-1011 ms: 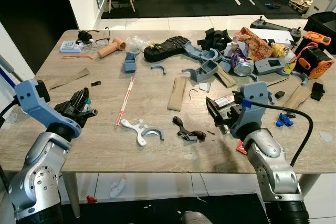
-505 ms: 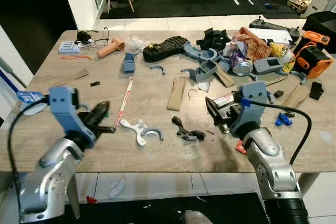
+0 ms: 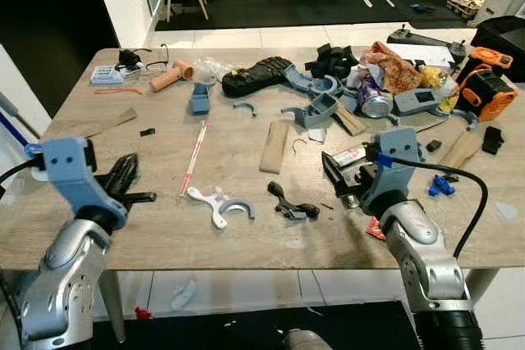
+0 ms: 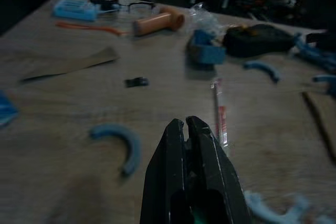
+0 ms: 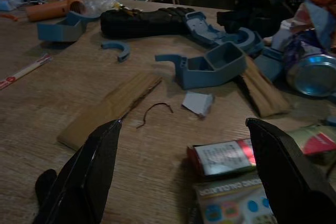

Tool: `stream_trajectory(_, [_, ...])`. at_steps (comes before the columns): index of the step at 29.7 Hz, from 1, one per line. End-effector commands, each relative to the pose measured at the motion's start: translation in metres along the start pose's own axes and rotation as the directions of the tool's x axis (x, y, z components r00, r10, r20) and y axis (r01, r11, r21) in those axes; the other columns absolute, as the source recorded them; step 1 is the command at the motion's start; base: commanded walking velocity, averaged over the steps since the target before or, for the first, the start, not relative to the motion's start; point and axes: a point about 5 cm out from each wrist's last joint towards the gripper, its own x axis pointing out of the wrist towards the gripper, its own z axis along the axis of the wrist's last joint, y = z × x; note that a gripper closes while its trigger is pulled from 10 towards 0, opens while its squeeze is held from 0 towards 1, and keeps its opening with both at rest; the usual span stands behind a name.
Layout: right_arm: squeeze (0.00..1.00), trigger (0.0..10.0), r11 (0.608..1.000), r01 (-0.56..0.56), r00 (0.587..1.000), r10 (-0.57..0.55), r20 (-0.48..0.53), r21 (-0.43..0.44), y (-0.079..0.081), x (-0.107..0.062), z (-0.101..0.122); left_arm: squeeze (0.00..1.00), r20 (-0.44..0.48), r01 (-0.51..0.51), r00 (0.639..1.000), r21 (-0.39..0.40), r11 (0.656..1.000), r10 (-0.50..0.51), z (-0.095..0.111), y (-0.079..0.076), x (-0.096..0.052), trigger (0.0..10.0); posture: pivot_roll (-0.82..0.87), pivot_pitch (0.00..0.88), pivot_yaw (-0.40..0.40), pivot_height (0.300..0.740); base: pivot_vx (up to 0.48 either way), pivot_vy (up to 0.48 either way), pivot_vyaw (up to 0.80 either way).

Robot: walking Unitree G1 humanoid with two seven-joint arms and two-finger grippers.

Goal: Picking trash to rubbish bin

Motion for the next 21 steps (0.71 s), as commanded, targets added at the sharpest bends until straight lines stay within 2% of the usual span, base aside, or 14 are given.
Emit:
stream_trajectory(1, [0.0, 10.0, 1.0, -0.013, 1.0, 0.013, -0.001, 0.005, 0.0016, 0.0009, -0.001, 0.0, -0.02, 0.025, 1.0, 0.046, 0.999, -0.025, -0.0028, -0.0046, 0.001, 10.0, -0.17, 0.0, 0.02, 0.74, -0.424, 0.0, 0.0])
stream_trajectory(4, [0.0, 10.0, 1.0, -0.014, 1.0, 0.014, -0.001, 0.005, 0.0013, 0.001, -0.0009, 0.0, -0.031, 0.049, 0.998, 0.066, 0.997, -0.047, -0.0035, -0.0082, 0.002, 10.0, -0.16, 0.0, 0.018, 0.74, -0.431, 0.0, 0.0])
stream_trajectory(21, [0.0, 10.0, 1.0, -0.016, 1.0, 0.016, -0.001, 0.002, 0.0002, 0.0016, -0.0004, 0.0, -0.023, 0.048, 0.999, 0.059, 0.997, -0.047, -0.0078, -0.0071, 0.0062, 10.0, -0.17, 0.0, 0.014, 0.74, -0.421, 0.0, 0.0])
